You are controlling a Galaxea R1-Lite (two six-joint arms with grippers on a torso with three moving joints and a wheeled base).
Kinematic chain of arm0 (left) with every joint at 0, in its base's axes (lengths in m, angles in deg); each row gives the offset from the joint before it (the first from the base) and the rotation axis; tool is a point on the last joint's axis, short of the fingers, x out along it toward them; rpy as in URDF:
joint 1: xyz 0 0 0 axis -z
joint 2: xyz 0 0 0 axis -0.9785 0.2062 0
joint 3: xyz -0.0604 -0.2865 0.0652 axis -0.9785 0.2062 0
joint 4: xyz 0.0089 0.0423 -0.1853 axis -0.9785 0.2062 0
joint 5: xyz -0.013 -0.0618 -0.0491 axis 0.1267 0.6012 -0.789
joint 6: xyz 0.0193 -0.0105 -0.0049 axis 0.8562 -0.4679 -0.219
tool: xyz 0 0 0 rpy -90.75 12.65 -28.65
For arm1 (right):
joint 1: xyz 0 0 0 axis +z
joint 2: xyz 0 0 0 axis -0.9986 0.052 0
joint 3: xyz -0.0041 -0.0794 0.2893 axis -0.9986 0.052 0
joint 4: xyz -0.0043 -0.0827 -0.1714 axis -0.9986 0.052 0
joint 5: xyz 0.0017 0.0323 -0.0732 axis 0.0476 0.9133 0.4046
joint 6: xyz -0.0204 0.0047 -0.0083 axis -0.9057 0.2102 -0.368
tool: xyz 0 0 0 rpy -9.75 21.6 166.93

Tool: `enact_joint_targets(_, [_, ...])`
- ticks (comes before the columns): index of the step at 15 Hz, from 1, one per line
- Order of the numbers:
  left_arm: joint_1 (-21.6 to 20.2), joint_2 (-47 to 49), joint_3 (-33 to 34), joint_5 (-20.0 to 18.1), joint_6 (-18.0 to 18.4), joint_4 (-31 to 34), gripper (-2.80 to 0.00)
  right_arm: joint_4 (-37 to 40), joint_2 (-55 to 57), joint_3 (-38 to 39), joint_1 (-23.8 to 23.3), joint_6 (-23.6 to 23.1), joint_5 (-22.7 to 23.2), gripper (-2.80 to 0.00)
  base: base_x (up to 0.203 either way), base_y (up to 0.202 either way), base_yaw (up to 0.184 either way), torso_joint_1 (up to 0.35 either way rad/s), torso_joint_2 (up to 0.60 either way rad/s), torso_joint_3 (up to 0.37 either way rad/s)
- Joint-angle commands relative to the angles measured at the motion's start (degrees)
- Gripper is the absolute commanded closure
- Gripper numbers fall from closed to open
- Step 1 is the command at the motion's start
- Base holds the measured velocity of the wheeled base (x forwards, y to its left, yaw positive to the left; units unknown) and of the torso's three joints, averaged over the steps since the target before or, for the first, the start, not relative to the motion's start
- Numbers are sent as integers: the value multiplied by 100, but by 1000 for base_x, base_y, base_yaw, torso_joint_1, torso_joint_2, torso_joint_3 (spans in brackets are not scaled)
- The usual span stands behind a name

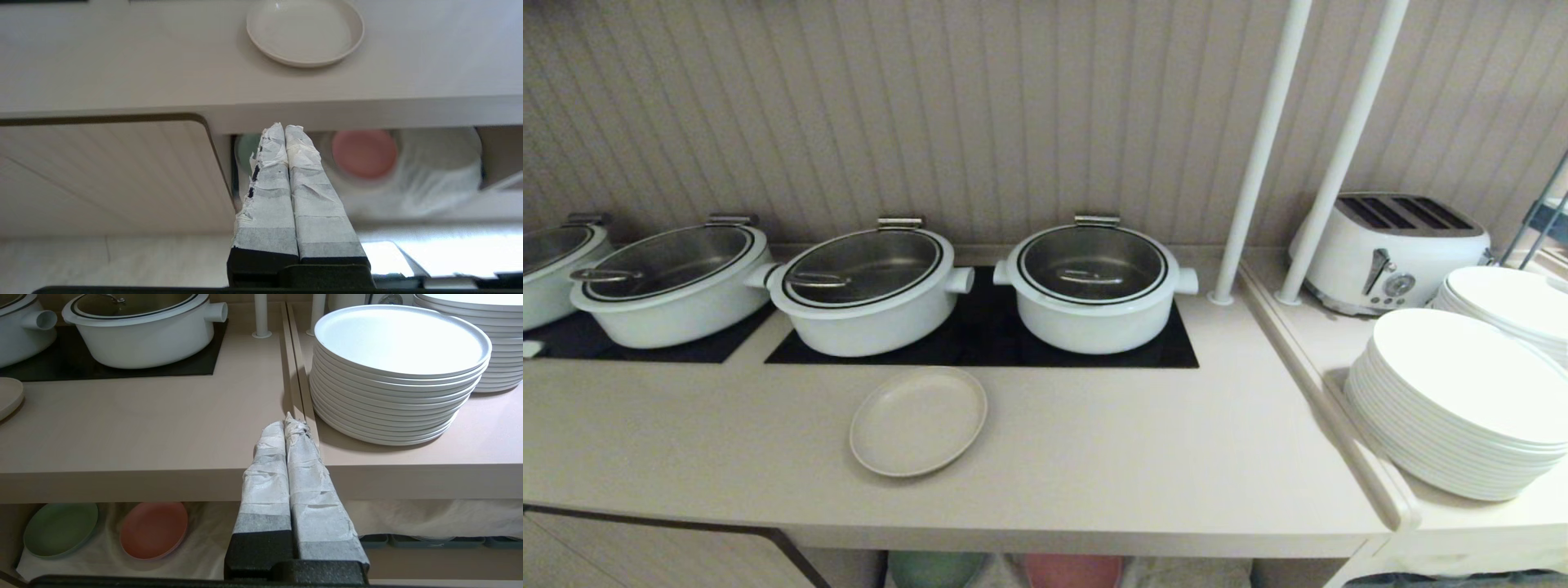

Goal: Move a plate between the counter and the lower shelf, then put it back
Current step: Pick up the plate

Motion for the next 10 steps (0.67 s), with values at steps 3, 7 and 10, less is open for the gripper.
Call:
enact_joint_targets(3, [20,1993,-858,-4,0,113,0,-1,7,1,2,3,-2,0,0,0,0,0,0,0])
enact_joint_targets(7, [27,4021,-1891,-14,-27,238,0,-1,7,1,2,3,-2,0,0,0,0,0,0,0])
enact_joint_targets(10, [33,5360,-2606,-56,-24,296,0,-1,7,1,2,3,-2,0,0,0,0,0,0,0])
